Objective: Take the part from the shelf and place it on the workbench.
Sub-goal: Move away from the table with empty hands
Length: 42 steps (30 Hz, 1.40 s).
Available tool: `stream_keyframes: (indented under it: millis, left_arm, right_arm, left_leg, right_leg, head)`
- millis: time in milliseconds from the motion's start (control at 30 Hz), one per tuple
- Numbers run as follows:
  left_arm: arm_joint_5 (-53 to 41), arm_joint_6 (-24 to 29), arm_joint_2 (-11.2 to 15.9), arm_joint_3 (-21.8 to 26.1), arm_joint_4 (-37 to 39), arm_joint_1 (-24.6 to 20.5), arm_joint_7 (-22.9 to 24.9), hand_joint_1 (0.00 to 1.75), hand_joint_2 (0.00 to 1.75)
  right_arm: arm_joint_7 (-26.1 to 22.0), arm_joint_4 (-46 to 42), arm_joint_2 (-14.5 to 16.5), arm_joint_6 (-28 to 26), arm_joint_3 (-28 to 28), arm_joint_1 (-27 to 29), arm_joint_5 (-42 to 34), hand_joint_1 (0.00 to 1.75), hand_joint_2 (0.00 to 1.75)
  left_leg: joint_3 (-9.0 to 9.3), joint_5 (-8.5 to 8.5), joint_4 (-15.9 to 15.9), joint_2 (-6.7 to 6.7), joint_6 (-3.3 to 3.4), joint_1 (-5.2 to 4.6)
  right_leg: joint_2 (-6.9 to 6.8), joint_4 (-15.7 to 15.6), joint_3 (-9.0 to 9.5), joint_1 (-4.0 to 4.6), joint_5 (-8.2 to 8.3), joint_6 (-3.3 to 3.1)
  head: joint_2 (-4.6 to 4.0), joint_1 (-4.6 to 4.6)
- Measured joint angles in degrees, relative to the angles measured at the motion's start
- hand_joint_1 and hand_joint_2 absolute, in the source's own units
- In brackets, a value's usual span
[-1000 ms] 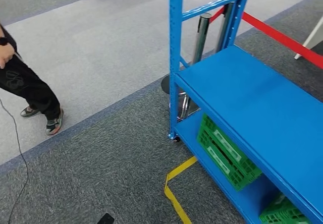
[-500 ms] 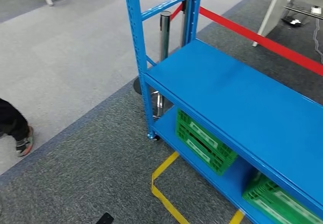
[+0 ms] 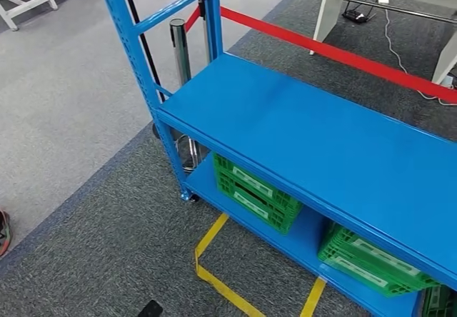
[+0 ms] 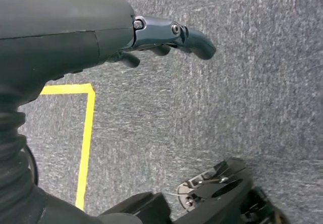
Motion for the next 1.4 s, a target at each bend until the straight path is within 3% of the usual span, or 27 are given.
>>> stream_keyframes:
  millis: [67, 133, 167, 200, 233, 300, 333, 400, 467, 533, 600, 667, 700, 733, 800, 867, 967, 1000, 1067, 1133, 1167, 1200, 1233, 1333, 1400]
  left_arm:
    - [0.03, 0.03, 0.01, 0.01, 0.00, -0.05, 0.00, 0.00, 1.75]
    - [0.13, 0.03, 0.02, 0.03, 0.00, 0.01, 0.00, 0.00, 1.75]
    - [0.16, 0.04, 0.04, 0.04, 0.00, 0.02, 0.01, 0.00, 1.75]
    - [0.19, 0.04, 0.06, 0.04, 0.00, 0.02, 0.01, 0.00, 1.75]
    - [0.18, 0.04, 0.08, 0.04, 0.00, 0.03, 0.02, 0.00, 1.75]
    - [0.18, 0.04, 0.19, 0.06, 0.00, 0.03, 0.03, 0.00, 1.75]
    - [0.17, 0.04, 0.22, 0.08, 0.01, 0.04, 0.03, 0.00, 1.75]
    - [0.17, 0.09, 0.26, 0.11, 0.02, 0.02, 0.05, 0.00, 1.75]
    - [0.16, 0.17, 0.06, 0.11, 0.02, -0.02, 0.08, 0.00, 1.75]
    - [0.17, 0.30, -0.03, 0.12, 0.02, 0.00, 0.09, 0.00, 1.75]
    - [0.18, 0.39, -0.01, 0.15, 0.02, 0.22, 0.09, 0.00, 1.75]
    - [0.17, 0.40, -0.03, 0.17, 0.02, 0.44, 0.09, 0.00, 1.75]
    - [0.16, 0.40, -0.06, 0.17, 0.02, 0.48, 0.09, 0.00, 1.75]
    - [0.16, 0.40, -0.10, 0.17, 0.02, 0.49, 0.09, 0.00, 1.75]
    - [0.16, 0.42, -0.09, 0.17, 0.02, 0.45, 0.09, 0.00, 1.75]
    - [0.16, 0.49, -0.01, 0.17, 0.02, 0.39, 0.09, 0.00, 1.75]
    - [0.16, 0.58, 0.03, 0.17, 0.02, 0.16, 0.09, 0.00, 1.75]
    - [0.16, 0.59, 0.03, 0.17, 0.02, 0.14, 0.09, 0.00, 1.75]
    - [0.19, 0.62, 0.04, 0.19, 0.02, 0.23, 0.08, 0.00, 1.75]
    - [0.21, 0.63, 0.08, 0.21, 0.02, 0.30, 0.04, 0.00, 0.87]
    - [0.25, 0.64, 0.09, 0.23, 0.02, 0.32, 0.02, 0.00, 0.44]
    - [0.24, 0.64, 0.11, 0.23, 0.02, 0.37, 0.01, 0.00, 0.00]
    - [0.26, 0.64, 0.15, 0.24, 0.02, 0.48, 0.02, 0.00, 0.00]
    - [0.25, 0.68, 0.37, 0.26, 0.02, 0.67, 0.04, 0.00, 0.00]
    - [0.22, 0.73, 0.46, 0.26, 0.02, 0.46, 0.06, 0.00, 0.00]
  right_arm:
    - [0.02, 0.00, -0.06, 0.02, -0.01, -0.17, 0.11, 0.00, 0.00]
    - [0.05, 0.00, -0.09, 0.07, -0.01, -0.30, 0.22, 0.00, 0.00]
    - [0.07, 0.00, -0.10, 0.11, -0.01, -0.26, 0.24, 0.00, 0.00]
    - [0.11, 0.00, -0.10, 0.15, -0.01, -0.18, 0.26, 0.00, 0.00]
    - [0.14, 0.00, -0.10, 0.20, -0.01, -0.11, 0.28, 0.00, 0.00]
    - [0.19, 0.01, -0.05, 0.34, -0.01, -0.11, 0.32, 0.00, 0.00]
    - [0.21, 0.01, -0.03, 0.42, -0.01, -0.19, 0.33, 0.00, 0.00]
    - [0.24, 0.02, 0.00, 0.56, -0.01, -0.23, 0.37, 0.00, 0.00]
    - [0.25, 0.02, -0.04, 0.62, -0.01, -0.03, 0.39, 0.00, 0.00]
    - [0.26, 0.02, -0.06, 0.63, 0.00, 0.08, 0.39, 0.00, 0.00]
    - [0.26, 0.02, -0.08, 0.64, 0.01, -0.18, 0.40, 0.00, 0.00]
    - [0.26, 0.02, -0.11, 0.64, 0.01, -0.30, 0.40, 0.00, 0.00]
    - [0.27, 0.02, -0.14, 0.64, 0.01, -0.20, 0.40, 0.00, 0.00]
    - [0.26, 0.02, -0.18, 0.64, 0.01, -0.07, 0.40, 0.00, 0.00]
    - [0.25, 0.02, -0.27, 0.63, 0.01, -0.05, 0.42, 0.00, 0.00]
    - [0.21, 0.02, -0.30, 0.62, 0.01, -0.25, 0.43, 0.00, 0.00]
    - [0.19, 0.02, -0.29, 0.62, 0.01, -0.04, 0.43, 0.00, 0.00]
    - [0.20, 0.02, -0.31, 0.62, 0.01, 0.04, 0.42, 0.00, 0.00]
    - [0.23, 0.02, -0.33, 0.62, 0.00, -0.05, 0.39, 0.00, 0.00]
    - [0.24, 0.02, -0.34, 0.62, -0.01, -0.24, 0.39, 0.00, 0.00]
    - [0.24, 0.02, -0.34, 0.62, -0.01, -0.23, 0.39, 0.00, 0.00]
    - [0.24, 0.02, -0.34, 0.62, -0.01, -0.16, 0.39, 0.00, 0.00]
    - [0.24, 0.02, -0.34, 0.62, 0.00, -0.08, 0.40, 0.00, 0.00]
    - [0.21, 0.02, -0.30, 0.53, 0.00, 0.03, 0.46, 0.00, 0.00]
    - [0.17, 0.02, -0.26, 0.38, 0.00, 0.08, 0.51, 0.00, 0.00]
  left_leg:
    - [-2.34, -3.57, 5.54, -2.84, -0.41, 0.23]
    - [-5.85, -6.96, 13.33, -3.94, -0.36, 0.23]
    - [-6.86, -7.29, 15.49, -4.06, -0.19, 0.19]
    - [-6.90, -6.42, 15.44, -4.17, 0.11, 0.13]
    - [-5.90, -4.52, 13.04, -4.45, 0.56, 0.03]
    - [-2.56, -0.37, 5.23, -6.59, 1.91, -0.19]
    - [-1.28, 0.81, 2.04, -7.83, 2.51, -0.28]
    - [-0.39, 1.11, -0.37, -9.06, 3.15, -0.48]
    - [-0.12, 1.67, -1.39, -7.93, 3.09, -0.47]
    - [0.23, 2.48, -2.70, -6.49, 3.04, -0.17]
    - [0.21, 2.80, -3.12, -4.75, 3.05, -0.11]
    - [0.01, 2.75, -2.98, -2.84, 2.99, -0.11]
    - [-0.05, 2.68, -2.89, -2.00, 2.88, -0.07]
    - [-0.07, 2.56, -2.72, -1.23, 2.68, 0.02]
    - [-0.14, 2.08, -2.11, 0.11, 1.96, 0.08]
    - [-0.24, 1.50, -1.30, 1.19, 1.16, -0.14]
    - [0.02, 1.18, -0.91, 2.08, 0.44, -0.18]
    - [-0.04, 0.63, -0.44, 1.43, 0.16, -0.03]
    - [-1.72, -2.51, 3.85, -1.29, -0.34, 0.25]
    - [-5.07, -6.60, 11.69, -3.54, -0.48, 0.32]
    - [-6.35, -7.56, 14.69, -3.90, -0.40, 0.30]
    - [-6.80, -7.33, 15.75, -4.08, -0.22, 0.27]
    - [-6.25, -5.97, 14.57, -4.25, 0.08, 0.23]
    - [-1.63, 0.01, 3.58, -5.84, 1.57, -0.08]
    - [-0.35, 0.92, -0.08, -6.53, 2.05, -0.31]
  right_leg:
    - [1.06, -0.04, -0.23, -0.04, 0.29, -0.62]
    - [2.39, -0.02, -0.51, 0.18, 0.49, -0.96]
    - [3.13, -0.01, -0.57, 0.33, 0.56, -1.06]
    - [3.90, -0.01, -0.58, 0.50, 0.63, -1.11]
    - [4.70, -0.01, -0.56, 0.68, 0.71, -1.12]
    - [6.20, -0.01, -0.60, 0.96, 0.94, -1.04]
    - [6.88, 0.01, -0.74, 0.95, 1.09, -0.89]
    - [8.08, -0.07, -1.20, 0.63, 1.48, -0.29]
    - [8.67, -0.28, -1.67, 0.39, 1.82, 0.45]
    - [6.01, 1.74, -3.02, 0.53, 0.30, 0.94]
    - [2.60, 8.16, -6.11, 0.53, -3.47, 1.38]
    - [1.63, 14.36, -8.73, 0.33, -5.95, 1.98]
    - [1.41, 14.91, -8.69, 0.21, -5.75, 2.26]
    - [1.05, 12.89, -7.30, 0.07, -4.47, 2.49]
    - [-0.79, 5.18, -2.55, -0.02, -1.62, 2.77]
    - [-1.99, 0.40, 0.29, 0.09, -0.71, 2.07]
    - [-0.85, 0.14, 0.29, 0.17, -0.81, 0.53]
    - [-0.40, 0.13, 0.23, 0.12, -0.70, 0.16]
    - [0.64, 0.04, 0.04, -0.01, -0.38, -0.52]
    - [1.87, 0.06, -0.30, 0.06, -0.17, -0.90]
    - [2.59, 0.06, -0.41, 0.14, -0.10, -1.00]
    - [3.36, 0.07, -0.46, 0.21, -0.04, -1.05]
    - [4.15, 0.07, -0.45, 0.29, 0.02, -1.05]
    - [5.91, 0.13, -0.42, 0.47, 0.22, -0.83]
    - [6.48, 0.20, -0.80, 0.45, 0.46, -0.33]
  head:
    - [0.01, -0.10]
    - [0.01, -0.12]
    - [0.01, -0.12]
    - [0.01, -0.11]
    - [0.01, -0.11]
    - [0.01, -0.02]
    - [0.01, 0.03]
    - [0.00, 0.05]
    - [0.00, -0.07]
    - [0.00, 0.20]
    - [0.01, 0.47]
    - [0.01, 0.52]
    - [0.01, 0.52]
    - [0.01, 0.53]
    - [0.01, 0.57]
    - [0.00, 0.39]
    - [0.00, 0.08]
    - [0.01, 0.04]
    - [0.01, -0.07]
    - [0.01, -0.13]
    - [0.01, -0.12]
    - [0.01, -0.11]
    - [0.01, -0.11]
    - [0.01, -0.09]
    - [0.00, -0.07]
